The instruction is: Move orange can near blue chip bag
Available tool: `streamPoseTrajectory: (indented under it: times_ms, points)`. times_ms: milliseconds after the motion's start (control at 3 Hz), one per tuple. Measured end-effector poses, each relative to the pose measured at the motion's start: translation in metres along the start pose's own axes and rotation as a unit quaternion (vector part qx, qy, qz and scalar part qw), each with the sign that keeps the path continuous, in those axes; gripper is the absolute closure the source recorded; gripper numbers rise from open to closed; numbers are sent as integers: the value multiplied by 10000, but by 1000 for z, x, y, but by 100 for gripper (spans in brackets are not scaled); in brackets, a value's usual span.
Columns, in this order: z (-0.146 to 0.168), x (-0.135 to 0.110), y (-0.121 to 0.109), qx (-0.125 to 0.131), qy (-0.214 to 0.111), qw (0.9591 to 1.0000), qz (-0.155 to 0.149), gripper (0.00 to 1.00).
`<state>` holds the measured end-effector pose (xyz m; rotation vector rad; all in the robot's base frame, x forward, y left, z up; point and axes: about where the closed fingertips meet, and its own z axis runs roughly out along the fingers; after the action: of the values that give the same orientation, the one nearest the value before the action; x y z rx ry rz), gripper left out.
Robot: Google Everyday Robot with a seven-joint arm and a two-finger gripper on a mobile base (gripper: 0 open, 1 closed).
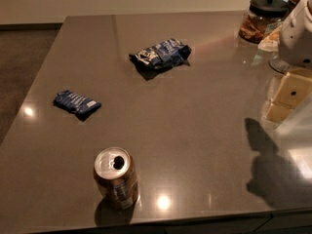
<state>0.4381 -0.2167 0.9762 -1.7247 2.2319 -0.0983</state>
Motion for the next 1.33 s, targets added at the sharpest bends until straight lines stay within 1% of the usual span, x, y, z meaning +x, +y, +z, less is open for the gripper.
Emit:
streamPoseTrajectory:
  times_ms: [333, 667, 1000, 1333]
  points:
    - [0, 0, 0, 1, 0, 10000, 0, 0]
    - [0, -7, 3, -19, -233, 9997, 15, 0]
    - [6, -26, 22, -204, -923, 9955, -68, 0]
    - [13, -49, 45, -491, -1604, 9855, -261, 0]
